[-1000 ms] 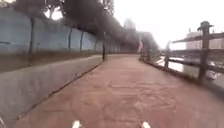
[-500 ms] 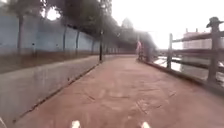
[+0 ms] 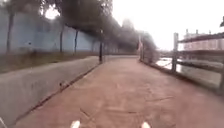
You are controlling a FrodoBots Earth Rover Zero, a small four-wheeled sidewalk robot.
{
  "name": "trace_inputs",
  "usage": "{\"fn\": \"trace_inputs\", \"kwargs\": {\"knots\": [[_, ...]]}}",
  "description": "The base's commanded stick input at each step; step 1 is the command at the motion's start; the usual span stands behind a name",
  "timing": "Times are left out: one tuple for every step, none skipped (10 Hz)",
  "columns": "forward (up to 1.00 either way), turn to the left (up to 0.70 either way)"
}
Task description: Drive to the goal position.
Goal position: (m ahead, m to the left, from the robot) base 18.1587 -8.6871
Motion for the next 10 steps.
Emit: {"fn": "trace_inputs", "kwargs": {"knots": [[0.7, -0.22], [0.7, -0.27], [0.7, 0.0], [0.7, 0.0], [0.7, 0.0], [0.7, 0.0], [0.7, -0.23], [0.7, -0.27], [0.7, -0.09], [0.7, 0.0]]}}
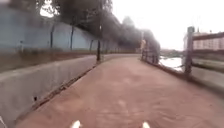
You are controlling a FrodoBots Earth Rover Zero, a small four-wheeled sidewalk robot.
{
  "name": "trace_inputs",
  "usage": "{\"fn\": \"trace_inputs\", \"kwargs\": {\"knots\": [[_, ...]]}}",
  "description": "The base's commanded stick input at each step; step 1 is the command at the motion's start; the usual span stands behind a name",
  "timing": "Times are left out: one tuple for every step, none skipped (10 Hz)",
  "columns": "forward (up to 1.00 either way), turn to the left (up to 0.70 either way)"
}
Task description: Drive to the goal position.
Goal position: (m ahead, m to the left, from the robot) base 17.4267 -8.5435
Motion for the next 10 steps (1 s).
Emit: {"fn": "trace_inputs", "kwargs": {"knots": [[0.7, 0.0], [0.7, 0.0], [0.7, 0.0], [0.7, 0.0], [0.7, 0.0], [0.7, 0.0], [0.7, 0.0], [0.7, -0.11], [0.7, -0.27], [0.7, -0.27]]}}
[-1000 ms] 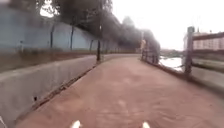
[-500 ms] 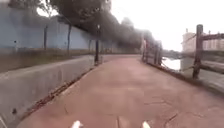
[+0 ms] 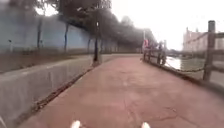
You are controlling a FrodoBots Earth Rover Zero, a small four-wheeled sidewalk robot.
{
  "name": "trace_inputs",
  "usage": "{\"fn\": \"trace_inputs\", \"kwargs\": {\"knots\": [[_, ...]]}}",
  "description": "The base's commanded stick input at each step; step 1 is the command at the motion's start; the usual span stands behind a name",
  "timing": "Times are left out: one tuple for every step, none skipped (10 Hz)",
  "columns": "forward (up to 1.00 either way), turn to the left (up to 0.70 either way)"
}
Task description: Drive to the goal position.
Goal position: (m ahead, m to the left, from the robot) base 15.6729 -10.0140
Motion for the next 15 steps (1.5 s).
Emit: {"fn": "trace_inputs", "kwargs": {"knots": [[0.7, -0.27], [0.7, -0.19], [0.7, -0.01], [0.7, 0.0], [0.7, 0.0], [0.7, 0.0], [0.7, 0.0], [0.7, -0.21], [0.7, -0.27], [0.7, -0.27], [0.7, -0.12], [0.7, 0.0], [0.7, 0.0], [0.7, 0.0], [0.7, 0.0]]}}
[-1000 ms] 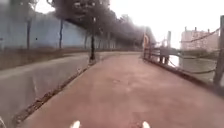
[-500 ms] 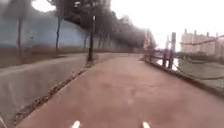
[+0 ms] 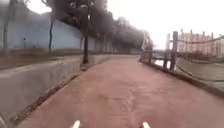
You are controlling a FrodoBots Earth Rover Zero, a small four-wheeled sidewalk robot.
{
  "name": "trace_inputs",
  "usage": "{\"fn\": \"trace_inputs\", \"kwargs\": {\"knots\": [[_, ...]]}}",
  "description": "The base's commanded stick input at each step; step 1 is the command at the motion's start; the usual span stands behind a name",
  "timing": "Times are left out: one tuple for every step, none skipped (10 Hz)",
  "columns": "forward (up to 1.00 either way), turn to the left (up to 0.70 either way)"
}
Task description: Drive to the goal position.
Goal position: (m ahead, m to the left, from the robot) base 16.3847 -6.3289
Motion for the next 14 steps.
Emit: {"fn": "trace_inputs", "kwargs": {"knots": [[0.7, 0.0], [0.7, -0.01], [0.7, -0.27], [0.7, -0.27], [0.7, -0.25], [0.7, -0.09], [0.7, 0.0], [0.7, 0.0], [0.7, 0.0], [0.7, 0.0], [0.7, 0.0], [0.7, 0.0], [0.7, 0.0], [0.7, 0.0]]}}
